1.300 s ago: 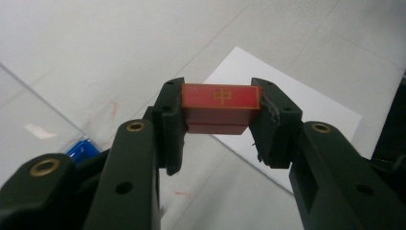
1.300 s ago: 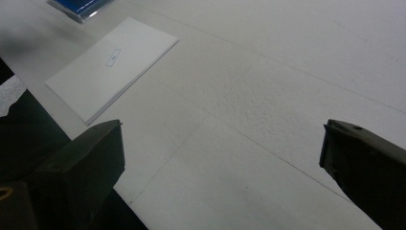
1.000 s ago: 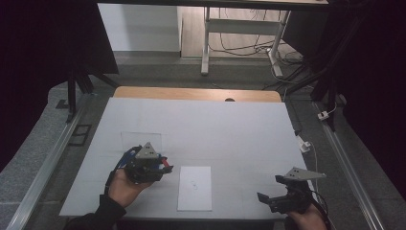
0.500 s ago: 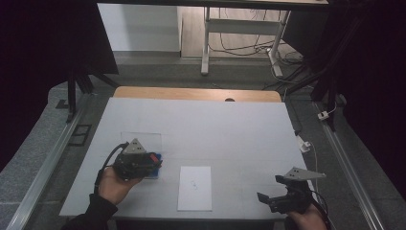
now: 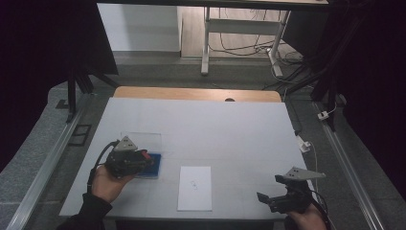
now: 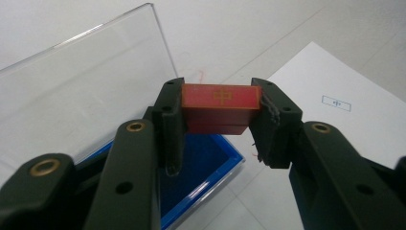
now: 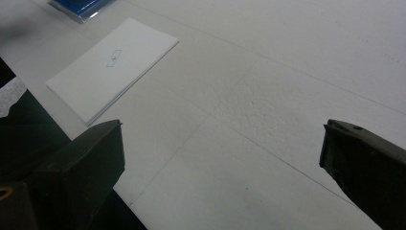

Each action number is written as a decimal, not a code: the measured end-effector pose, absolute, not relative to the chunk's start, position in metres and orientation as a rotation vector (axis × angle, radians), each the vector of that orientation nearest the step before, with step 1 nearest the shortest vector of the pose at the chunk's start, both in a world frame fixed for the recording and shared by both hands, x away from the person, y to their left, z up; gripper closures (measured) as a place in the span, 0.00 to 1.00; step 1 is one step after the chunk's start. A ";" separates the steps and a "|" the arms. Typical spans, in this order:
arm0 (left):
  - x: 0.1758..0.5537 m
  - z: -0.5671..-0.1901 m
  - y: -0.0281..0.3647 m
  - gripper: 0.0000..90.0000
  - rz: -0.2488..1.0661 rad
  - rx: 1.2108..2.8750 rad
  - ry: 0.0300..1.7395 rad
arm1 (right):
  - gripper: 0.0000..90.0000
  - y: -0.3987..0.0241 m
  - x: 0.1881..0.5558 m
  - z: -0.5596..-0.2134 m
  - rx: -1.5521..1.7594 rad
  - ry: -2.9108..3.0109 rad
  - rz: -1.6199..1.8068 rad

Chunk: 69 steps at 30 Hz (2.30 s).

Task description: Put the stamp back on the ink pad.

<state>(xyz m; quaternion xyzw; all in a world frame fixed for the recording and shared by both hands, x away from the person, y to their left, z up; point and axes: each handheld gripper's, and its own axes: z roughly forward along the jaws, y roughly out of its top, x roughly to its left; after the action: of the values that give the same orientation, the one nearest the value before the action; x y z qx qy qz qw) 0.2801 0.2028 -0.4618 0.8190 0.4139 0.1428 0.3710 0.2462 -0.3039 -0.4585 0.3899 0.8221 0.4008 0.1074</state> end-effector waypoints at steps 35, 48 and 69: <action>0.301 -0.495 0.230 0.65 0.359 2.113 1.247 | 0.02 -0.303 0.246 -0.459 1.137 2.430 1.166; 0.306 -0.506 0.227 0.65 0.359 2.197 1.225 | 0.02 -0.303 0.246 -0.459 1.140 2.428 1.162; 0.304 -0.500 0.227 0.44 0.373 2.141 1.238 | 0.02 -0.303 0.246 -0.459 1.141 2.426 1.169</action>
<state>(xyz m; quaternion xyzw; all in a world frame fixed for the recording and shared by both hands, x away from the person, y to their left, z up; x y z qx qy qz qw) 0.3037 0.2273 -0.5000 0.8125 0.4698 0.1417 0.3149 0.2463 -0.3030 -0.4587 0.3877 0.8246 0.3975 0.1081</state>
